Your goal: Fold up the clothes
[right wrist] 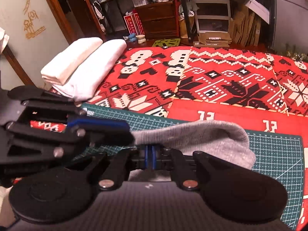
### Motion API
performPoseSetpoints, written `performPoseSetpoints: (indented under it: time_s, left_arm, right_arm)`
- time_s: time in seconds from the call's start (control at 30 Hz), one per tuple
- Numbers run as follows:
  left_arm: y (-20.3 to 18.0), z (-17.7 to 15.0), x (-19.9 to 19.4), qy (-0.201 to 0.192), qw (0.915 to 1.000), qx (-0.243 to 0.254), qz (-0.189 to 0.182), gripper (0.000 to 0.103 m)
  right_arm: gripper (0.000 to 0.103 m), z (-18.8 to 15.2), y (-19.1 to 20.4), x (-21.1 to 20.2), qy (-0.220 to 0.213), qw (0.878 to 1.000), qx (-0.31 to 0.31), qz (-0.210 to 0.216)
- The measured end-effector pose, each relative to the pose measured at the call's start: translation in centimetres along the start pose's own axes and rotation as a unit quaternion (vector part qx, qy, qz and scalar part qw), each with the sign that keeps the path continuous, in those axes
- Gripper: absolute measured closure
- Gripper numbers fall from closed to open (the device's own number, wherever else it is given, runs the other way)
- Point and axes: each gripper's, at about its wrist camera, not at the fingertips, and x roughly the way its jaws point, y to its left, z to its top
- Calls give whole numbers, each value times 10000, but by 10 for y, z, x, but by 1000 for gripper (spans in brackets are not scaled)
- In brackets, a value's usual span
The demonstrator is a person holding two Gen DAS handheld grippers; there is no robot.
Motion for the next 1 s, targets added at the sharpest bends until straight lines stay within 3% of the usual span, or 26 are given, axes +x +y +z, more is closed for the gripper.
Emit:
performPoseSetpoints:
  time_s: [0.17,0.37,0.5,0.57,0.7,0.83,1.0]
  left_arm:
    - [-11,-17,6,70,9999,-118,32,97]
    - [-25,-28,11,109,9997,-38,228,96]
    - [-27,-29,4,78,9995,-276,110,95]
    - [-27,-30,1,112,9992,-368,52,91]
    - [-26,-32,-4,178,9986,-493,51,88]
    - [-20,-28,-11,18,9972,-739,149,85]
    - [-6,-19,-5,-49,9931,-1146,250,75]
  right_arm:
    - [95,-18,-27,-35,-82,9990,446,41]
    - [93,-20,-55,-82,-696,9940,830,-157]
    - [93,-11,-61,-82,-927,9912,942,-66]
    - [93,-7,-62,-72,-837,9922,921,-46]
    - [93,-12,-69,-54,-480,9944,833,-444]
    - [92,-18,-89,-62,-622,9900,1176,-477]
    - [72,-22,-122,-72,-904,9721,2159,-159]
